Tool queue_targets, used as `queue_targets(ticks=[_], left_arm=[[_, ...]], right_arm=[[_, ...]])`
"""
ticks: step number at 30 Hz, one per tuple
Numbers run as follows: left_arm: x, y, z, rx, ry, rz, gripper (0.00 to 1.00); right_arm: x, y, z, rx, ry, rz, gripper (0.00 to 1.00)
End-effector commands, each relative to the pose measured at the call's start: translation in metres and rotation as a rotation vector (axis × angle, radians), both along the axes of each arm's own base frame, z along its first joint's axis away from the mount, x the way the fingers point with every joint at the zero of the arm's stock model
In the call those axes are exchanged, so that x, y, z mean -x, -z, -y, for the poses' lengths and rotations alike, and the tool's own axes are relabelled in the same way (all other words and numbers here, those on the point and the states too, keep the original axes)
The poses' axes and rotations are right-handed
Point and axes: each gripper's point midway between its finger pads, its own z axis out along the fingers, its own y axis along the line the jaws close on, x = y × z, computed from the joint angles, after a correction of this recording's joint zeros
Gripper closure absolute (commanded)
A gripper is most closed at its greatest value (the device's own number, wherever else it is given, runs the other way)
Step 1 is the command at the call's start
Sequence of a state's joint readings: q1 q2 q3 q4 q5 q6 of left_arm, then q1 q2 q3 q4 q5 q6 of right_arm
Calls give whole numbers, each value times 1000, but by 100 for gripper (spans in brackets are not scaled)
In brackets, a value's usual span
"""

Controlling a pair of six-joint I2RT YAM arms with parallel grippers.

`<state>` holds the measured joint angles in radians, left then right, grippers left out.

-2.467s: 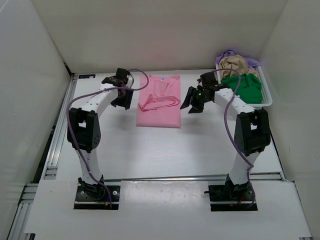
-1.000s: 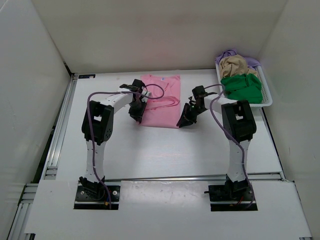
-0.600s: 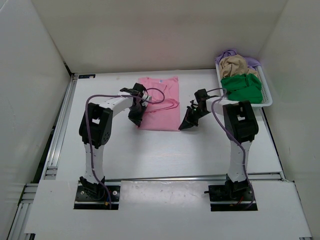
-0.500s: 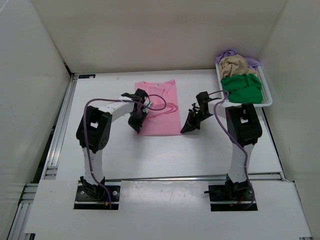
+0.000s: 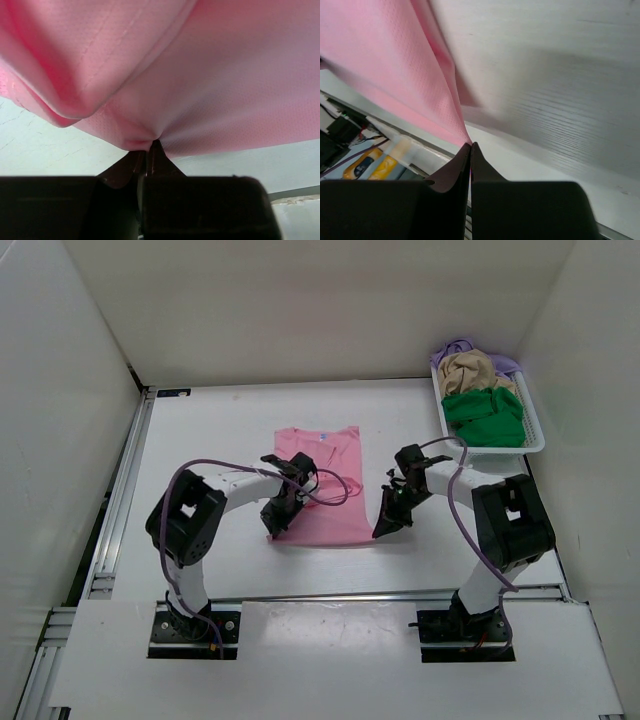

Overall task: Fold and stack the t-shirts
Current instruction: Fold the folded rectangular tshirt in 1/3 of the way

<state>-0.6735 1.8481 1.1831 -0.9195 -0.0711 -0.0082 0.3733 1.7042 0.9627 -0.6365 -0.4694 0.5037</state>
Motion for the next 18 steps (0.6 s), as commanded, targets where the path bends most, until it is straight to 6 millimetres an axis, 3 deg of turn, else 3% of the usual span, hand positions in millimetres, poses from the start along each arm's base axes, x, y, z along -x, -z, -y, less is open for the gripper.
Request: queue_targets(ticks=[1,8,13,18], left_arm=[[-1,10,-23,-120,1,-2,85],[1,-1,-18,-71,-1,14,85],[22,-9,-24,-41,0,-25,85],[42,-13,-29,-50,19,-73,72]], right_arm=[[11,9,30,140,-25,-8,100],[9,3,32,145,-41,16,100],[19,-2,27,120,-62,23,100],[33,-4,24,107,-99,29,100]])
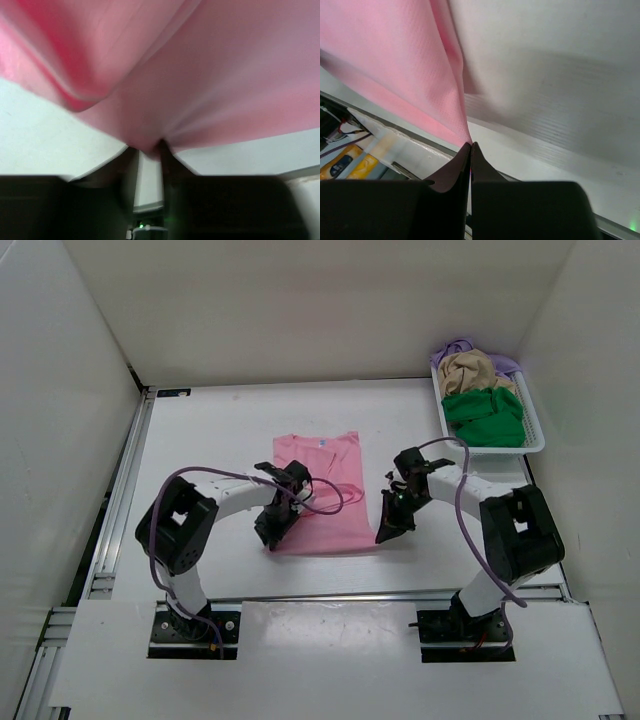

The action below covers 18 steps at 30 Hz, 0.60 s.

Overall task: Fold and stack the t-shirts
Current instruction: Fold the folded rectangular tshirt in 1/3 of the way

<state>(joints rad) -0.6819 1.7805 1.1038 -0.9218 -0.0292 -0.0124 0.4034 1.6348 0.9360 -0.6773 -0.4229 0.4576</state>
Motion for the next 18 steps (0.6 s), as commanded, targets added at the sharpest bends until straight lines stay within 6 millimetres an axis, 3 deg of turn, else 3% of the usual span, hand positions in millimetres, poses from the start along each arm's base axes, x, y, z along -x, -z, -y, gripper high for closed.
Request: queue_targets(ticks=[1,4,5,7,8,10,12,14,16,18], left_arm=[[21,-12,-25,-72,15,-33,63],[19,-24,-29,-69,15,9,51],[15,-29,-32,-76,14,45,39],[-6,-49,-36,-94,11,195,29],[-19,-63,-28,-78,15,266,26],[-38,-81,-19,-59,11,380,22],[-57,-96,3,-15,21,468,20],[-63,-89,19,-18,44,459,20],[-69,-95,48,23,83,475,20],[-61,-81,76,64,141,419,20]], right_arm=[[19,0,16,54,-43,-14,100],[23,1,15,45,-52,-23,98],[22,0,16,41,-60,-10,82],[23,-4,16,38,-60,-3,60],[23,-5,19,54,-58,6,57],[16,-14,23,74,-38,70,57],[6,-27,27,95,-3,149,57],[-9,-39,23,85,51,218,61],[-18,-51,13,29,103,254,74],[-28,-59,-5,-76,112,279,89]])
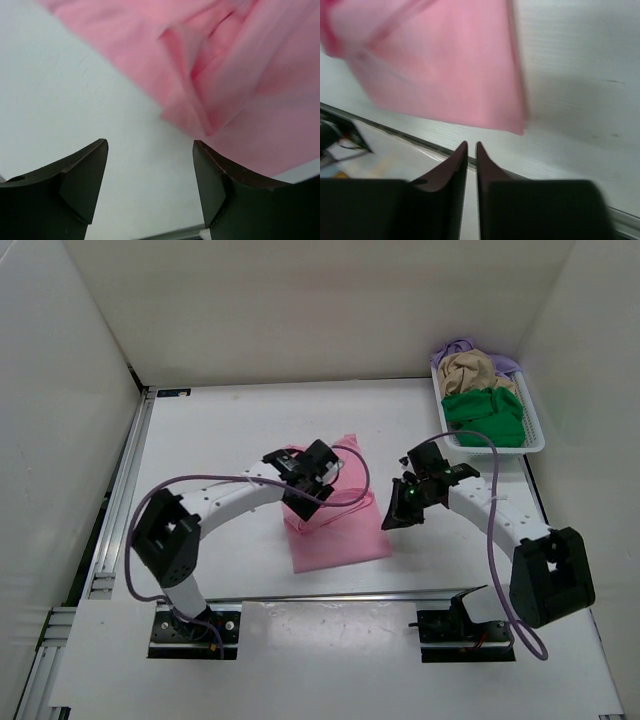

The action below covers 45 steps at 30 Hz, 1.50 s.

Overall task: Fold and stack the t-shirts
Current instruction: Fold the folded rectangular tshirt in 1/3 of the way

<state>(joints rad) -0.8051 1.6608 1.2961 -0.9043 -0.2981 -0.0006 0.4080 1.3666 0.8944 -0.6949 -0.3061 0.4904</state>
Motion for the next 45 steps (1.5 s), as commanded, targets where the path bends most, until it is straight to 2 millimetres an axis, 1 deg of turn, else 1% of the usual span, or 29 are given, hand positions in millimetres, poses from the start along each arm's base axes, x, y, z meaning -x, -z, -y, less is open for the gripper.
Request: queue_targets(ticks=[1,2,3,5,6,8,9,10,11,13,14,15,16,19,20,21,22,23,28,30,32,33,35,36,39,40,42,43,45], left_arm=[[2,11,44,46,83,-12,20],[2,12,55,64,101,-14,20],[8,22,62,62,121,-49,20],[9,28,76,73,146,-52,20],[8,37,80,76,150,-62,22],[4,43,82,61,144,-54,22],[-3,49,81,38,131,-29,22],[-7,48,81,35,126,-12,22],[-7,56,78,17,122,-15,22],[-13,63,74,-22,108,5,22],[-16,59,75,-24,103,23,23],[-18,63,72,-44,97,26,23],[-24,58,71,-55,86,57,23],[-26,60,68,-75,79,67,23],[-27,56,69,-66,78,74,23],[-27,50,69,-55,78,83,23],[-27,50,69,-55,78,83,23],[-26,44,68,-43,77,93,23],[-22,39,63,-48,77,89,23],[-27,35,55,-49,56,89,22],[-35,32,51,-47,34,101,22],[-40,32,45,-48,14,101,22],[-47,37,39,-66,-9,99,22],[-49,46,35,-84,-19,83,22],[-66,49,26,-93,-63,86,23],[-76,41,26,-73,-83,105,23],[-89,33,26,-53,-106,125,23],[-99,30,22,-45,-129,134,23],[-115,17,24,-14,-153,167,23]], right_arm=[[-22,-13,-23,-122,69,36,94],[-28,-14,-29,-150,71,44,98],[-27,-5,-32,-157,77,10,100],[-23,7,-41,-203,99,-57,100],[-29,8,-46,-234,106,-38,100],[-28,20,-48,-240,146,-86,100],[-26,24,-51,-249,144,-78,100],[-24,30,-52,-252,141,-94,100],[-22,36,-49,-237,158,-112,100],[-19,44,-46,-213,168,-126,100],[-14,51,-44,-202,171,-147,100],[-15,52,-42,-193,175,-142,100],[-9,60,-40,-169,175,-157,100],[1,70,-33,-122,163,-198,100],[2,75,-31,-105,157,-199,100],[8,80,-28,-91,160,-225,100],[8,80,-27,-89,149,-220,100],[11,83,-25,-73,154,-232,100],[13,87,-22,-54,143,-235,100],[15,87,-21,-48,144,-244,100],[17,88,-20,-43,136,-248,100],[17,88,-20,-43,136,-248,100],[17,88,-19,-43,128,-244,100],[16,89,-18,-35,131,-240,100],[15,87,-19,-39,131,-232,100],[15,87,-19,-39,131,-231,100],[16,85,-18,-39,122,-227,100],[16,85,-18,-39,122,-227,100],[20,85,-19,-34,114,-235,100]])
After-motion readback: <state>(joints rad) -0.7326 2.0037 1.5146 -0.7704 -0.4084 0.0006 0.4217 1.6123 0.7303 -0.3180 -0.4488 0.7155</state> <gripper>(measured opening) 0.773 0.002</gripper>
